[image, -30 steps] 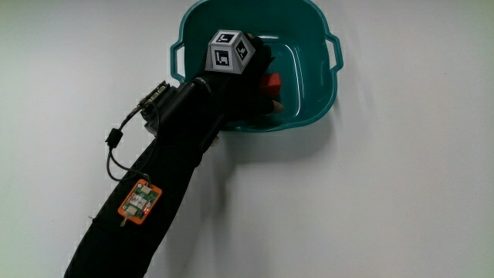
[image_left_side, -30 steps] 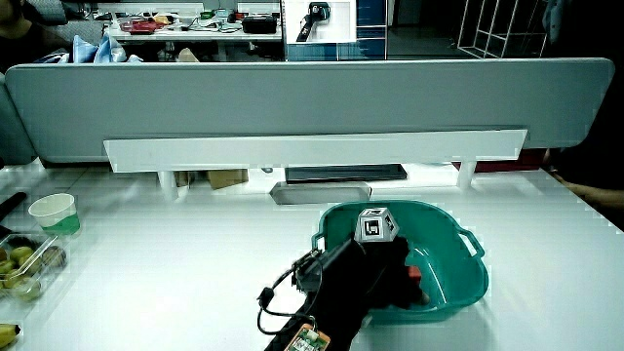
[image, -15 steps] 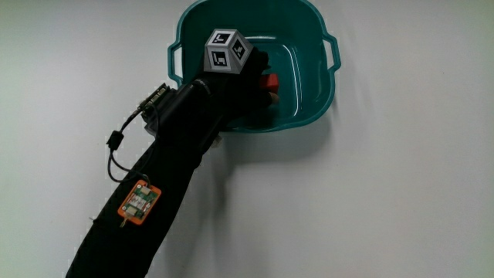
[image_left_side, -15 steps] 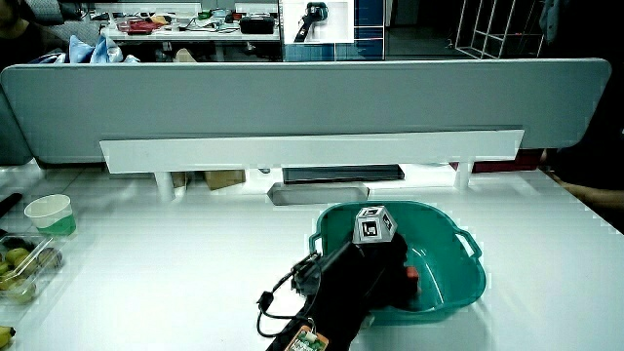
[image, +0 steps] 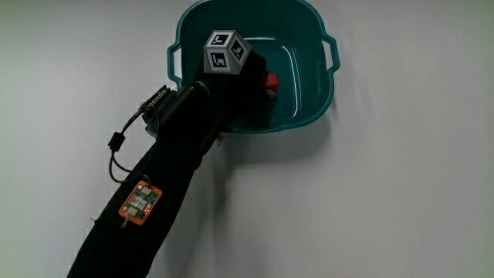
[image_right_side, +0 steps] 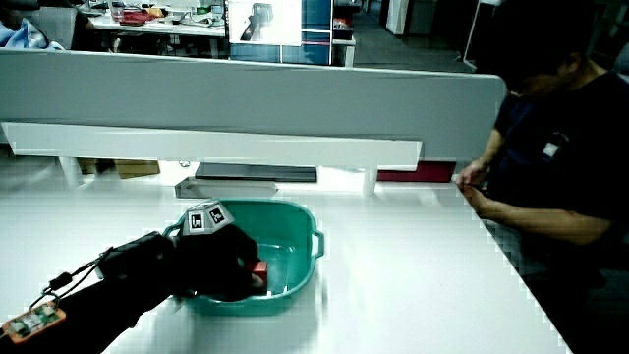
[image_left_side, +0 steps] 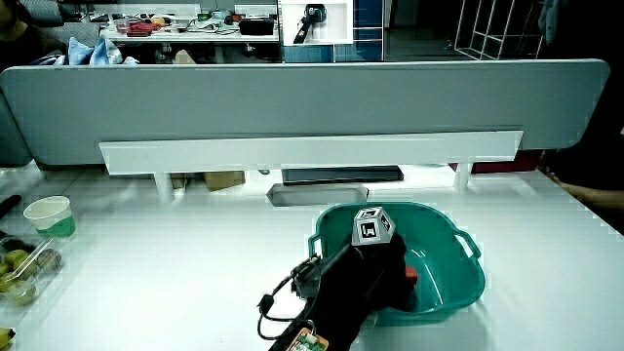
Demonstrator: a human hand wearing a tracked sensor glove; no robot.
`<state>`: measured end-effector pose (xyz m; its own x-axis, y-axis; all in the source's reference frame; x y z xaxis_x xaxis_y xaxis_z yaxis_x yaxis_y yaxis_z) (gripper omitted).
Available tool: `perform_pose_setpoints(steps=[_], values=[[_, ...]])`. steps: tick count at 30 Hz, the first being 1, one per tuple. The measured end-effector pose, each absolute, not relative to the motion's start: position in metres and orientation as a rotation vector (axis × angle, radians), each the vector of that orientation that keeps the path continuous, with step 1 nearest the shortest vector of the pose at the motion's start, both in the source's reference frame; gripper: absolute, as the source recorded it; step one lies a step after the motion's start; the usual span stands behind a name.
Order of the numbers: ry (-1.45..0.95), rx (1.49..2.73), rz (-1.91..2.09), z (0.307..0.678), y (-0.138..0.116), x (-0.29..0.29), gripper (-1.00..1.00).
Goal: Pick red block
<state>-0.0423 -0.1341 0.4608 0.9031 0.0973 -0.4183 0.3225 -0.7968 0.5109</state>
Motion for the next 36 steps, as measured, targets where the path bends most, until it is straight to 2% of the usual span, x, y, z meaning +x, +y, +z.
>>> perform_pose_setpoints(steps=[5,19,36], values=[[0.299,2.479,-0.499,0.46,-0.134,-0.042,1.0],[0.327,2.516,-0.524,0.457,-0.133,-0.041,1.0],[0.4,2.598,-0.53,0.405,-0.132,-0.043,1.0]])
